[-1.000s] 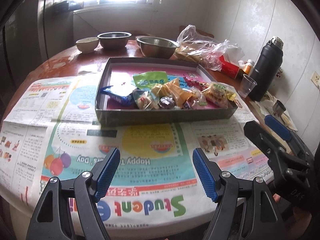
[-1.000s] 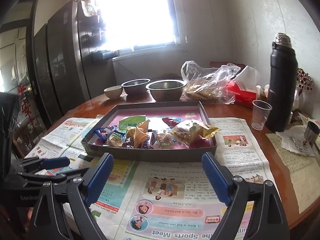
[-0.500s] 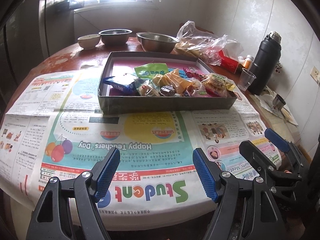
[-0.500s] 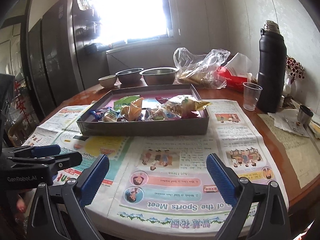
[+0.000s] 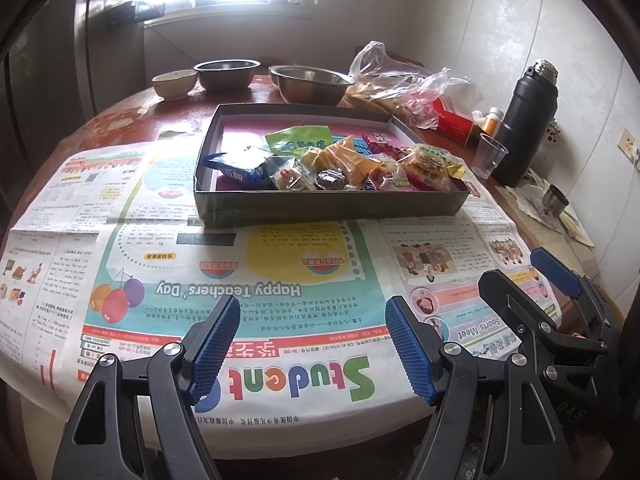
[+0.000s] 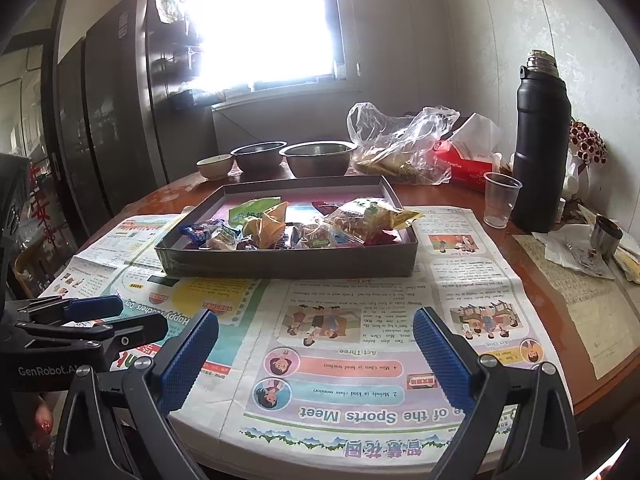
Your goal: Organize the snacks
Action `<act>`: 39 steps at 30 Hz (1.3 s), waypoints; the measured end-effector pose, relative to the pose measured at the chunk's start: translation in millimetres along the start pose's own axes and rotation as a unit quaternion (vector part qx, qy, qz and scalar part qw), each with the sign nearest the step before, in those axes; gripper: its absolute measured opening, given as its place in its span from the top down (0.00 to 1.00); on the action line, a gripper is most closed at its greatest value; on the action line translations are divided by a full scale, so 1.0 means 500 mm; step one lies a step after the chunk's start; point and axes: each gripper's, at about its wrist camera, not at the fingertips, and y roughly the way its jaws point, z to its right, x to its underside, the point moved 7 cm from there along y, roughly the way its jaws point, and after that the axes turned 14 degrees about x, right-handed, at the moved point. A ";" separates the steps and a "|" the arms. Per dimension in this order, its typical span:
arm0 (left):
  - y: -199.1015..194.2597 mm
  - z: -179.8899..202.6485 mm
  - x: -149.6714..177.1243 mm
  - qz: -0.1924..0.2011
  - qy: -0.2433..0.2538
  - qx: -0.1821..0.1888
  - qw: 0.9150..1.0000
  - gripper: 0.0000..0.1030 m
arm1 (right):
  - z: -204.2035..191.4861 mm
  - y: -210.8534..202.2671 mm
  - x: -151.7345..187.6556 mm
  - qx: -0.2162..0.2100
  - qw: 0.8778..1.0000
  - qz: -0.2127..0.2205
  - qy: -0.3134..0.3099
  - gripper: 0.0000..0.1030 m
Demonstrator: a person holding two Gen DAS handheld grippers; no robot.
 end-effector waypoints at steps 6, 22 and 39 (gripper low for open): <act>-0.001 0.002 0.001 0.001 0.001 -0.001 1.000 0.26 | 0.001 0.001 0.002 0.000 1.000 -0.003 0.001 0.04; -0.003 0.001 0.002 -0.001 0.003 -0.004 1.000 0.26 | 0.004 0.004 0.005 0.003 1.000 -0.005 0.001 0.03; -0.004 -0.001 0.001 -0.003 0.005 -0.012 1.000 0.26 | 0.007 0.007 0.007 0.007 1.000 -0.007 0.003 0.03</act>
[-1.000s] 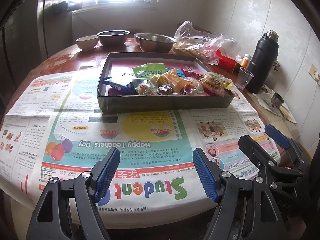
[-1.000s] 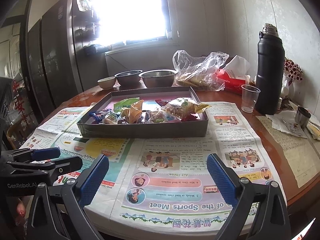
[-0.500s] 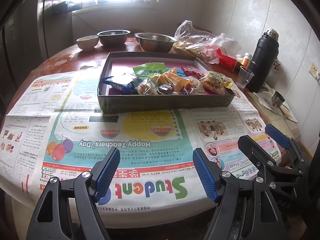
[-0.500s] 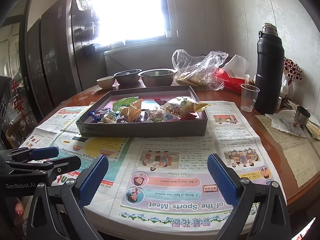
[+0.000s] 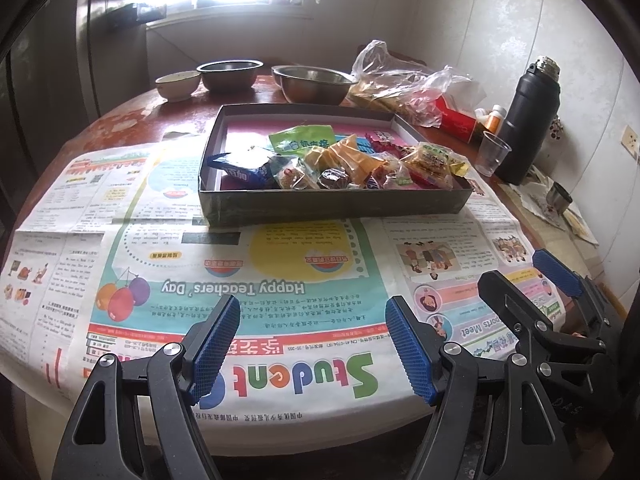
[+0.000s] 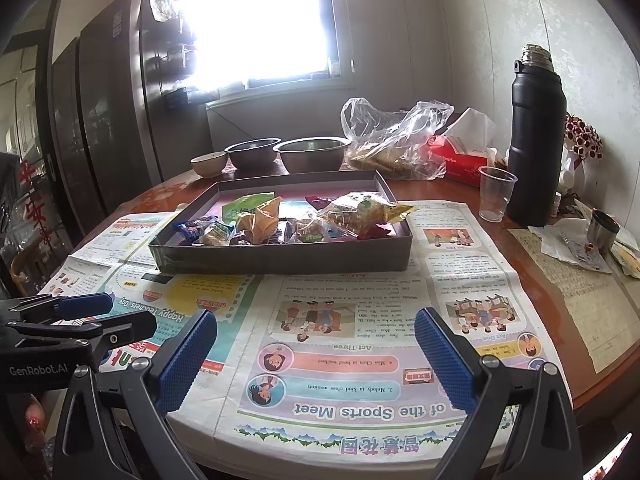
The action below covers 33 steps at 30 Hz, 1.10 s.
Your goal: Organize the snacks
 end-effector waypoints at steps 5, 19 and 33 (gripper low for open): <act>0.003 -0.003 0.001 -0.004 -0.002 -0.002 1.000 0.26 | 0.000 0.001 0.000 0.001 1.000 0.000 -0.001 0.03; 0.004 -0.004 0.003 -0.004 -0.003 -0.007 1.000 0.26 | 0.000 0.001 0.001 0.001 1.000 0.000 0.000 0.03; 0.002 -0.007 0.002 -0.006 0.002 -0.016 1.000 0.26 | 0.000 0.002 0.001 0.001 1.000 -0.001 0.000 0.03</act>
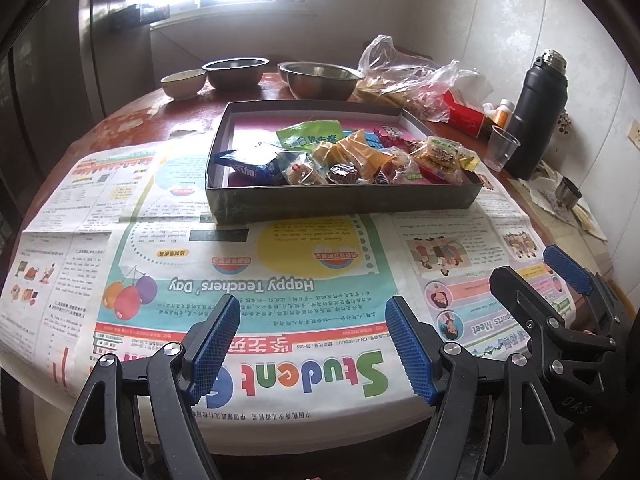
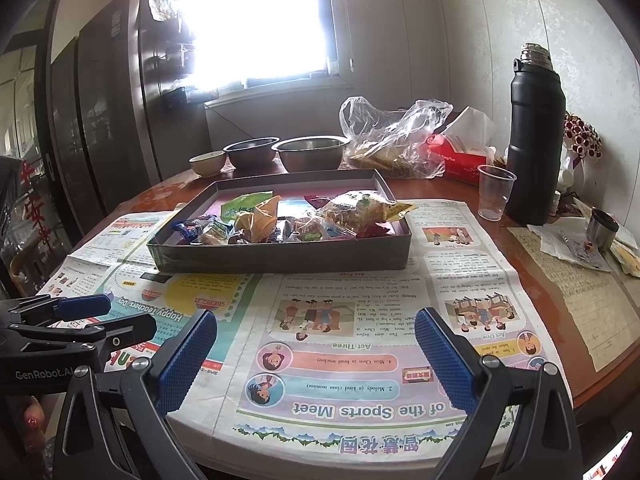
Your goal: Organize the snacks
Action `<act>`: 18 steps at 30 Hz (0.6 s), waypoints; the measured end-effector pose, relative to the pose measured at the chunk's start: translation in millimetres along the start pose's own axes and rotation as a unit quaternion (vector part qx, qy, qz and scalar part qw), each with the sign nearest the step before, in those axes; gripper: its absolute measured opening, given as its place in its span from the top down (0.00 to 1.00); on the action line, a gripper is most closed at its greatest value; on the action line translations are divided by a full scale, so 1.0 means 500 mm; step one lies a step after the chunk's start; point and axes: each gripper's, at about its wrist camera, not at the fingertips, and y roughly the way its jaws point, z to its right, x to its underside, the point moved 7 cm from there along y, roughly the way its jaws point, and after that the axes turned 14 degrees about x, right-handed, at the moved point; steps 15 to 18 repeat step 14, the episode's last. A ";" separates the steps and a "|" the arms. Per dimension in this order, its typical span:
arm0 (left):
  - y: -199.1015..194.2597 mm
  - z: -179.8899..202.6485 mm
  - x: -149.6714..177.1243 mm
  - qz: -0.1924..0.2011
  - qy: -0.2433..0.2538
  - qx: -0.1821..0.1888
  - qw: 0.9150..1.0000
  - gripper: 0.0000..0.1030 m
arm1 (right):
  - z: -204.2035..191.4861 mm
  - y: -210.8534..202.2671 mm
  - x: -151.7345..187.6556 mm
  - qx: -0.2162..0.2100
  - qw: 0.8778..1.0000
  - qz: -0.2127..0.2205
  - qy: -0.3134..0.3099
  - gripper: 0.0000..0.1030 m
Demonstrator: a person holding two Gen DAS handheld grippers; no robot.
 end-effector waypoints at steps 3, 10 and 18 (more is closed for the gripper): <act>0.001 -0.004 -0.002 0.002 -0.003 -0.001 1.000 0.26 | 0.000 0.002 0.002 0.000 1.000 -0.002 0.000 0.03; 0.013 -0.019 -0.008 0.006 -0.012 0.001 1.000 0.26 | -0.001 0.018 0.010 -0.003 1.000 -0.015 0.000 0.03; 0.001 -0.067 -0.035 0.026 -0.032 -0.017 0.999 0.25 | 0.008 0.031 0.005 -0.002 1.000 -0.020 0.002 0.03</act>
